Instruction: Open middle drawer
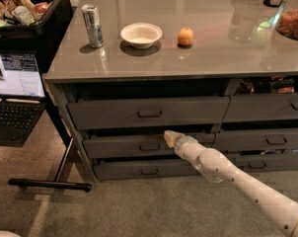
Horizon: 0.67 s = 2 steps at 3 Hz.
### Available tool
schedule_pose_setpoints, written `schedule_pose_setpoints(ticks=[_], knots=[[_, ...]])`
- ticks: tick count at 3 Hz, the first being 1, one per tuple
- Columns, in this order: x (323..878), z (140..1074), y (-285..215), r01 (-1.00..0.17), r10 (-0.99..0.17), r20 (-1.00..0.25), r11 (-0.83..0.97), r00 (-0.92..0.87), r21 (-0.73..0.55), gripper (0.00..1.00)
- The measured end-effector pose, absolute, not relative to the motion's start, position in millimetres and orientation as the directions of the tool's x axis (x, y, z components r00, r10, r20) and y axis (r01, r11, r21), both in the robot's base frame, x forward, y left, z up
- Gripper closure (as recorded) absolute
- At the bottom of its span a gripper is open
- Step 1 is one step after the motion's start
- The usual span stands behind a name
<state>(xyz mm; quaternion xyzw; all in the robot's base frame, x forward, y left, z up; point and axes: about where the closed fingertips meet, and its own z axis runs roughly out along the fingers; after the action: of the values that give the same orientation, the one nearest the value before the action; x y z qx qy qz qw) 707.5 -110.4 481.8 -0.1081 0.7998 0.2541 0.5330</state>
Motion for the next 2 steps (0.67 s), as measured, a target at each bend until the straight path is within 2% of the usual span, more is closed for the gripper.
schedule_pose_setpoints(ticks=[2], knots=[[750,463,-106,-0.385,0.096,-0.909,0.884,-0.406,0.265,1.00]])
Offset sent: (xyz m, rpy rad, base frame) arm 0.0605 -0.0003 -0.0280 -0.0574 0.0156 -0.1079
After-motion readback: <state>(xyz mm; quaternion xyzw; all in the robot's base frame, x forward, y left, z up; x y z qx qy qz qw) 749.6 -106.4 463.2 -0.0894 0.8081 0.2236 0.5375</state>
